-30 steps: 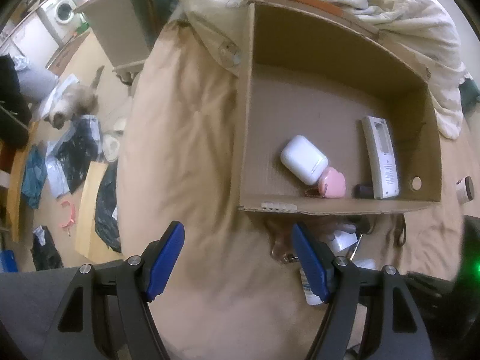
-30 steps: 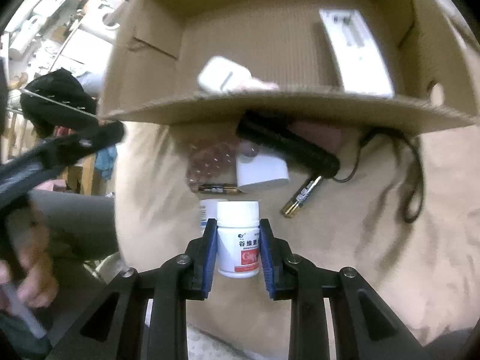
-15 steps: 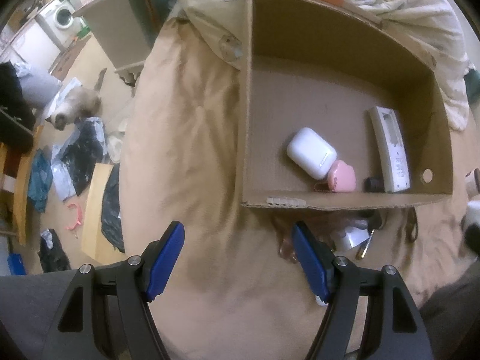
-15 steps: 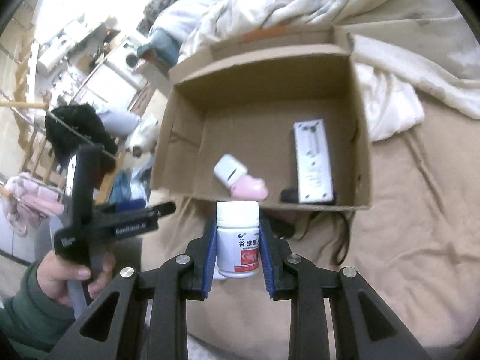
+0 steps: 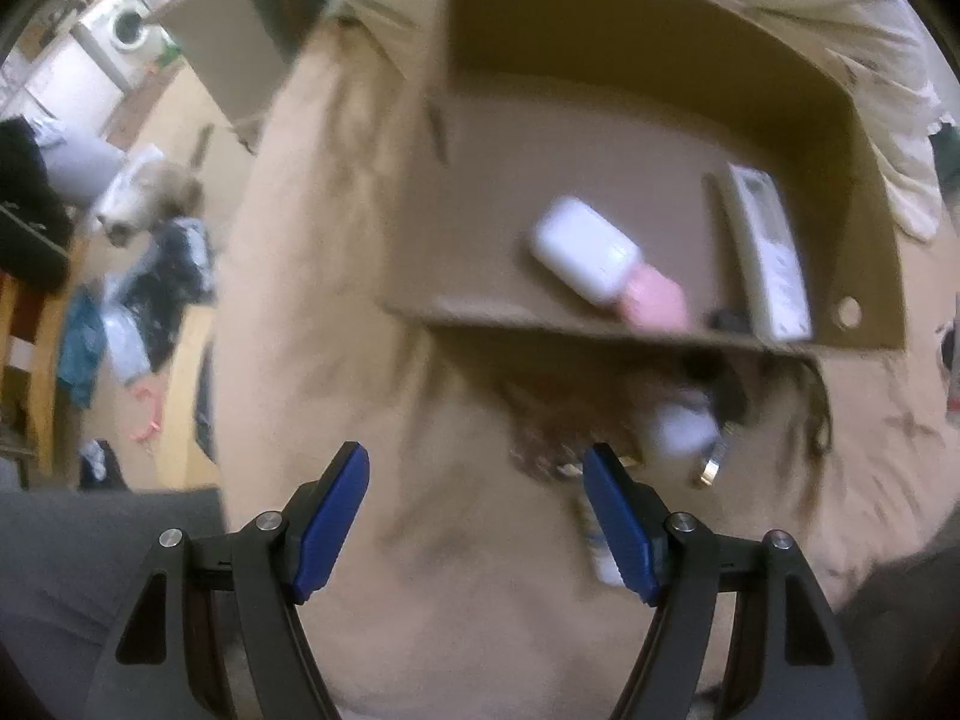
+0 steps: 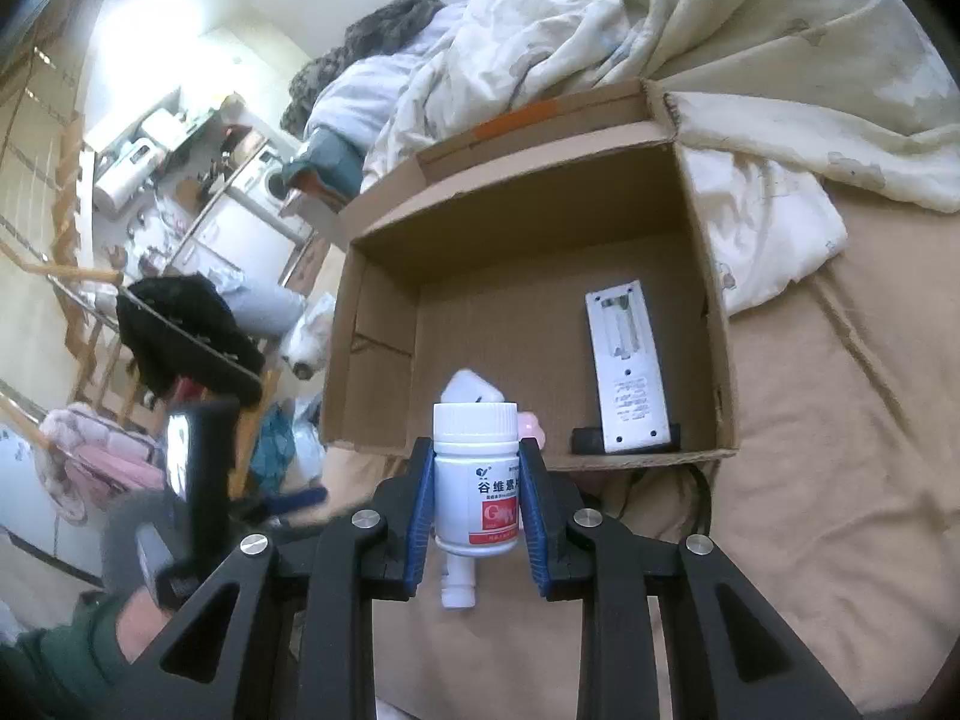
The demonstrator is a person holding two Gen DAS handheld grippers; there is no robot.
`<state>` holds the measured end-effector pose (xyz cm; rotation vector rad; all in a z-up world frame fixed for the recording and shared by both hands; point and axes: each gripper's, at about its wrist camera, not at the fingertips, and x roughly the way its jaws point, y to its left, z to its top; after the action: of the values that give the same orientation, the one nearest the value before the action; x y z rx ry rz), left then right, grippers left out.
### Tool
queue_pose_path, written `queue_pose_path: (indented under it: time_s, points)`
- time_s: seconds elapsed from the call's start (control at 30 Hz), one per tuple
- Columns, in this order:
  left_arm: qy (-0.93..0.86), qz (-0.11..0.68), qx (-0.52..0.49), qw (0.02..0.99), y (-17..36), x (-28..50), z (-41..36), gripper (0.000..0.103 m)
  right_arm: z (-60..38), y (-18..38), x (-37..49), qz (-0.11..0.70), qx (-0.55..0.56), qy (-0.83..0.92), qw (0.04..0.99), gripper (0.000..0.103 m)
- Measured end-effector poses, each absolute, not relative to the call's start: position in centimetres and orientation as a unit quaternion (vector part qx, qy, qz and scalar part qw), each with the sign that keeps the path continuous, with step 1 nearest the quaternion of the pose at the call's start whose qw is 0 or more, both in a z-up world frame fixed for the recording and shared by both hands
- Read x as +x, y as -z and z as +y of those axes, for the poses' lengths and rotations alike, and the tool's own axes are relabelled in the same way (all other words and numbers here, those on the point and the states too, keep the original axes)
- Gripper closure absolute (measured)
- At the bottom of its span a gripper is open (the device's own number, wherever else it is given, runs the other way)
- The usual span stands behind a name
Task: Organize rigid objects
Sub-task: 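Grasp the red-label white pill bottle with the right tool while the left tool grasps the small white bottle, then lift both bottles and carry them over the box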
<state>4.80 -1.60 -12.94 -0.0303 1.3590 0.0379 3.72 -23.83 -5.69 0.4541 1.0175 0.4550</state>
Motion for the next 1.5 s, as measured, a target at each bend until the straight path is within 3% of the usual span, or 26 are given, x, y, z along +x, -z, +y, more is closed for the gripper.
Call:
queue_pose_path:
  time_s: [0.37,0.47,0.53,0.6,1.0,1.5]
  points:
    - [-0.021,0.688,-0.034,0.725,18.3,3.9,-5.7,0.038,-24.6,5.6,3.9,0.478,0.228,-0.215,0.821,0.075]
    - [-0.029,0.692,-0.024,0.721,19.1,4.0,-5.9,0.052,-24.6,5.8,4.0,0.484,0.230,-0.211,0.818,0.075]
    - [-0.026,0.688,-0.021,0.725,19.0,4.0,-6.1,0.070,-24.7,5.8,3.9,0.486,0.231,-0.209,0.816,0.075]
    - [-0.025,0.685,-0.023,0.728,18.7,4.1,-6.1,0.078,-24.6,5.8,3.9,0.487,0.230,-0.209,0.816,0.075]
    - [-0.005,0.673,-0.012,0.739,16.0,4.6,-4.8,0.078,-24.4,5.9,3.7,0.492,0.223,-0.204,0.816,0.075]
    - [0.037,0.563,0.044,0.824,5.0,9.5,-2.7,0.078,-23.9,6.1,5.3,0.495,0.194,-0.189,0.825,0.075]
